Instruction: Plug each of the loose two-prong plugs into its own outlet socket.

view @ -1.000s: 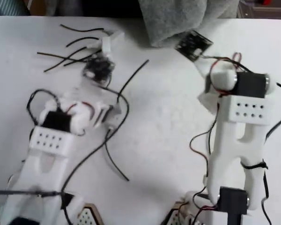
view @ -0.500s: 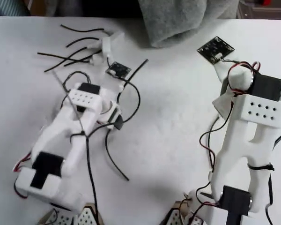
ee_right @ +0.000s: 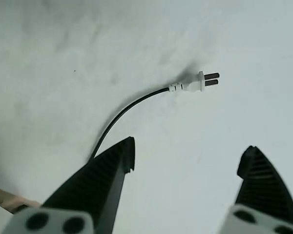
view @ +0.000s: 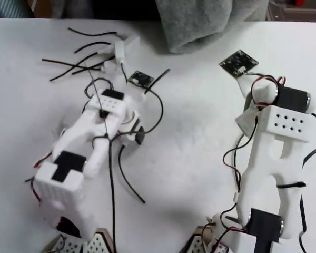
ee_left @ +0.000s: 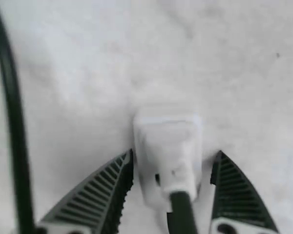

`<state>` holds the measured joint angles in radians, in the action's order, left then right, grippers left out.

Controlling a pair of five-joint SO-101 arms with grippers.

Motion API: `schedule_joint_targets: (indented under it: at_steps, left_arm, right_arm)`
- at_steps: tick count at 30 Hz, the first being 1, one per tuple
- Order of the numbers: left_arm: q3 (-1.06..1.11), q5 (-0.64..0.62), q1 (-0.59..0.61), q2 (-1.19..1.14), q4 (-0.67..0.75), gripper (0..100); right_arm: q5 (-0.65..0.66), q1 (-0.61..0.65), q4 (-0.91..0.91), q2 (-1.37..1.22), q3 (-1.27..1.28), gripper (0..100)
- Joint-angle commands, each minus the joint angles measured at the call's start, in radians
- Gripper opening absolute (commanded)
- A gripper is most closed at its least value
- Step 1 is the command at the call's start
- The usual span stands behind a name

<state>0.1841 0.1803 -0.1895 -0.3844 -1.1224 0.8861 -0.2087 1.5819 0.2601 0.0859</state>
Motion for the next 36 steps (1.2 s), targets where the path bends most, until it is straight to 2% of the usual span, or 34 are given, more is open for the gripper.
schedule_joint_targets:
  at_steps: [1,7,12,14,19,26,30,36]
  left_arm:
    - [-0.158,-0.009,-0.005,-0.091,-0.109,26]
    - [-0.434,-0.008,-0.004,-0.291,-0.324,23]
    - [-0.598,-0.008,0.004,-0.374,-0.402,2]
    - [-0.637,-0.008,0.013,-0.383,-0.416,4]
    - [-0.778,-0.008,0.041,-0.383,-0.446,2]
    - [-1.168,-0.009,0.062,-0.392,-0.597,2]
    - [-1.31,-0.009,0.114,-0.394,-0.574,2]
    - [-1.33,-0.008,0.251,-0.395,-0.353,2]
  right_arm:
    - [-0.002,-0.007,-0.018,0.039,0.008,33.4]
    - [-0.002,-0.033,-0.018,0.048,0.003,33.4]
    - [-0.002,-0.07,-0.019,0.048,0.003,33.4]
    - [-0.002,-0.082,-0.024,0.047,0.003,33.4]
    - [-0.002,-0.134,-0.074,0.041,0.006,33.4]
    - [0.0,-0.182,-0.124,0.039,0.009,33.4]
    - [0.0,-0.179,-0.124,0.039,0.009,33.4]
    - [-0.002,-0.18,-0.117,0.039,0.009,33.4]
